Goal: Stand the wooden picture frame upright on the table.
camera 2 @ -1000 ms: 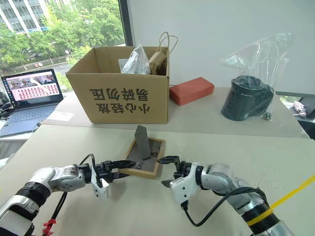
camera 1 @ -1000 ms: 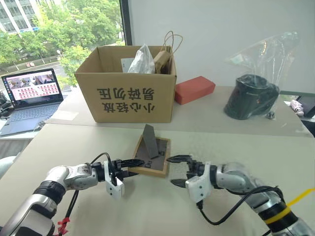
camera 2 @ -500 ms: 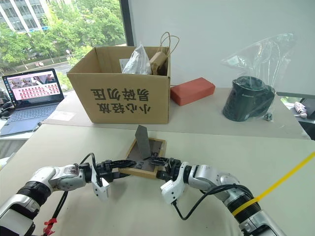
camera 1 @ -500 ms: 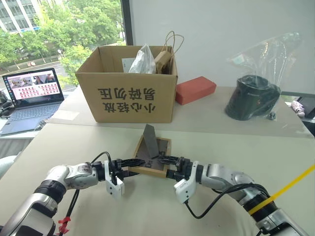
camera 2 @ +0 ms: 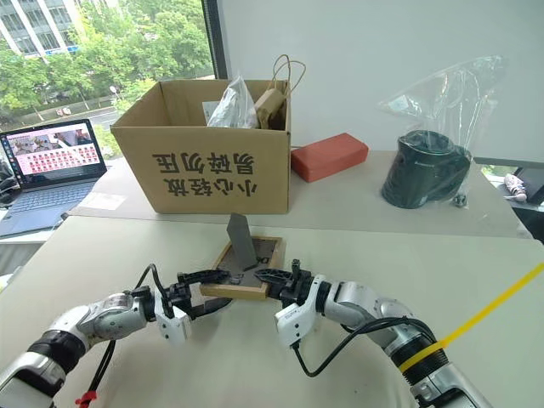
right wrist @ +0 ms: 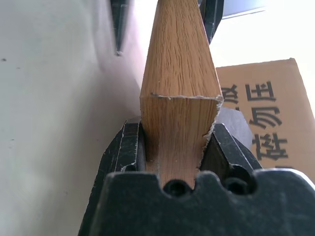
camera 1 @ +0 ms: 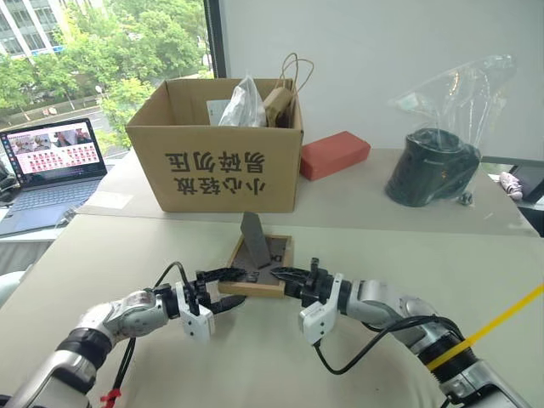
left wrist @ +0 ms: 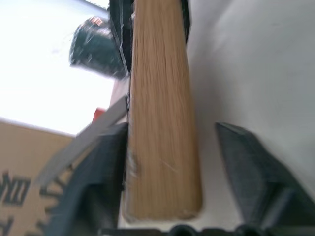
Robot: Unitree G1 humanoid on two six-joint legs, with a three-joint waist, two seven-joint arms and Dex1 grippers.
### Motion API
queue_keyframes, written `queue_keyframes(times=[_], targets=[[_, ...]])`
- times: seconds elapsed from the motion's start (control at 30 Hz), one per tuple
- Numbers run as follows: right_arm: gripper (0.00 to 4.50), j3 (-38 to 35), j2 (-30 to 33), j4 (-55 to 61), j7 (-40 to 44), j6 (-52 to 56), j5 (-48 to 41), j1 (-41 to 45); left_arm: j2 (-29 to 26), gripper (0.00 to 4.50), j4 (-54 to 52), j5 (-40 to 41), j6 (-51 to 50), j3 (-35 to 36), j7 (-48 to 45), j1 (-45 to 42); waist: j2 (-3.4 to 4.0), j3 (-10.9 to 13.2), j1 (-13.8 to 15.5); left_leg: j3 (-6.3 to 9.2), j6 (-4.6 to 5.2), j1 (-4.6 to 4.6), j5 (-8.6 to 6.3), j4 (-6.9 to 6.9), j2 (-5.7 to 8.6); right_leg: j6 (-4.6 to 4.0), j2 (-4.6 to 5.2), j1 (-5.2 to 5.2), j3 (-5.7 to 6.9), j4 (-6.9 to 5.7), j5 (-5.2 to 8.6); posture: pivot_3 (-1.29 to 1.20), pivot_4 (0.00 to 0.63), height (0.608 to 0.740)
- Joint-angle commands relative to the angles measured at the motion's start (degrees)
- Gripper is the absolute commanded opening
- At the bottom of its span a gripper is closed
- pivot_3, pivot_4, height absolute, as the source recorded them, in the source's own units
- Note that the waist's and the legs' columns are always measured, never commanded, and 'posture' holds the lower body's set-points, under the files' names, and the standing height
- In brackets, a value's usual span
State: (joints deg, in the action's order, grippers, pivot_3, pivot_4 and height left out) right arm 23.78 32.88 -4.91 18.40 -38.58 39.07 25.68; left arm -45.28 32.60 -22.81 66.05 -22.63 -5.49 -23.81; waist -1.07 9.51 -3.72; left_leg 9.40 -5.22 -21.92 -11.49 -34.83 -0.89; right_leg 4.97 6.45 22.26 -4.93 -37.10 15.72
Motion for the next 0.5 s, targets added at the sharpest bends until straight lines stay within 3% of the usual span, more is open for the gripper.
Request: queue_keyframes(times=[0.03,0.13,0.2,0.33,0.5], targets=[[1.22,-5.7,1.6,4.8,6.2,5.5,-13.0,1.1,-2.8,3.47,-11.6,14.5,-9.7,9.2,-1.7,8.2,0.02,0.0,-0.3,0.00,0.00,-0.01,0.00,0.00,0.00,-0.01,0.00,0.01,0.01,0.00,-0.01,0.00,0.150,0.740],[1.22,-9.8,3.1,10.5,18.0,19.0,-30.8,3.6,-2.8,3.47,-23.7,21.2,-21.1,15.1,-2.4,18.8,0.08,0.1,-0.7,-0.04,0.02,0.00,-0.01,0.01,0.00,-0.02,0.00,0.02,-0.07,-0.01,-0.01,0.00,0.150,0.740],[1.22,-11.3,3.8,13.5,22.8,26.0,-37.3,4.6,-1.9,3.47,-29.5,22.5,-25.9,17.0,-3.7,23.0,0.13,0.2,-0.6,-0.05,0.04,0.01,-0.02,0.02,-0.04,-0.04,-0.01,0.02,-0.08,0.01,-0.02,0.00,0.150,0.740],[1.22,-21.6,9.0,18.0,32.9,73.3,-73.5,17.1,0.1,3.47,-44.2,28.3,-34.4,16.6,-7.7,32.9,0.29,0.5,-0.3,-0.05,0.04,-0.06,-0.03,-0.07,-0.06,-0.12,-0.02,-0.01,-0.08,-0.01,-0.06,0.00,0.150,0.740],[1.22,-26.7,11.7,10.7,34.4,99.9,-89.0,24.9,1.8,3.47,-51.9,37.6,-45.0,17.4,-13.7,34.6,0.32,0.5,0.7,0.02,0.18,-0.06,-0.11,-0.02,-0.09,-0.21,-0.04,0.00,0.05,0.03,-0.03,0.00,0.150,0.740]])
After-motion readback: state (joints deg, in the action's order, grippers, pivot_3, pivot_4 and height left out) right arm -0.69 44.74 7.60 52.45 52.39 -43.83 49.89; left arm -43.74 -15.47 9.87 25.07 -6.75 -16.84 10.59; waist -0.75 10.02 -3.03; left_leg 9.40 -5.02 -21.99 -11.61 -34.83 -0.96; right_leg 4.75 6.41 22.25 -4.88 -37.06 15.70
